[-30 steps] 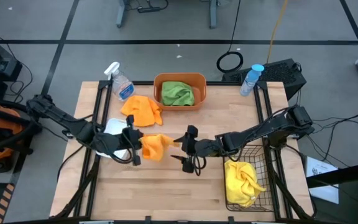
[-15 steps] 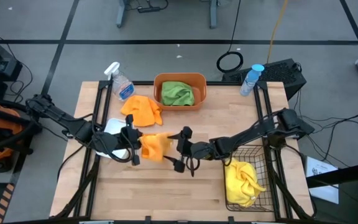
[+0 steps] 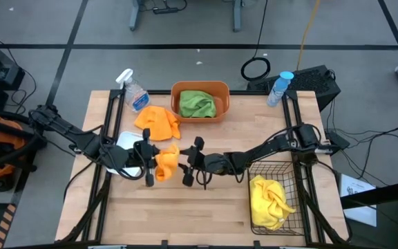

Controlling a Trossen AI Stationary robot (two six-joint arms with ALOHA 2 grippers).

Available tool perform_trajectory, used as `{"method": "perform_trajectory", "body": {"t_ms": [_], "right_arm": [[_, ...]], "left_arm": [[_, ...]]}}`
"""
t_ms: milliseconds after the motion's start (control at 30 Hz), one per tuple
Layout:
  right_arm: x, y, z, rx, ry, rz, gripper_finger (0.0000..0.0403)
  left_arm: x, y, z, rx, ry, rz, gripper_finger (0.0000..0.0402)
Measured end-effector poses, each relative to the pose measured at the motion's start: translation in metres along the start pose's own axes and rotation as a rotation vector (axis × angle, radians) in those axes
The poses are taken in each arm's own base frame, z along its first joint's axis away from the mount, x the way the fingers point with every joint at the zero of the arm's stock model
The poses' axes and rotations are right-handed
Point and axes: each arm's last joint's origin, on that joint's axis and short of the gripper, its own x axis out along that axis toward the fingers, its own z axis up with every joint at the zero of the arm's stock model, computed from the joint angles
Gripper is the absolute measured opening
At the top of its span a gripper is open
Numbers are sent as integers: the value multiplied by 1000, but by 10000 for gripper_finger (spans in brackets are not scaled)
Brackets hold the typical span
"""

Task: Sort microfiber towel by color & place in baskets
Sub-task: Put the bottom orange microfiber cloth into the white bin

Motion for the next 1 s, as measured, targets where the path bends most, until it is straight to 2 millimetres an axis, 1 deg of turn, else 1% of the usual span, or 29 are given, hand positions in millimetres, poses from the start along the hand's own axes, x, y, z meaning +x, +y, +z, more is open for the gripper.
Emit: {"method": "perform_trajectory", "body": {"t_ms": [133, 167, 200, 433, 500, 633, 800, 1000], "right_arm": [[1, 0, 5, -6, -18, -1, 45], [1, -1, 5, -22, -20, -2, 23], [1, -1, 6, -41, -22, -4, 14], [-2, 0, 14, -53, -52, -2, 3], [-5, 0, 20, -54, -65, 0, 2], [-8, 0, 29, -59, -103, 16, 1], [-6, 0, 37, -39, -159, 117, 1], [-4, 0, 47, -56, -189, 125, 0]], "left_arm": [[0, -1, 0, -2, 2, -15, 7], [0, -1, 0, -3, 4, -26, 7], [0, -1, 0, -3, 4, -30, 7], [-3, -6, -3, 9, 22, -56, 8], [-5, -8, -6, 20, 44, -61, 8], [-8, -10, -13, 18, 100, -35, 8], [-11, -7, -24, -2, 179, 52, 8], [-9, -10, -42, -7, 213, 64, 8]]}}
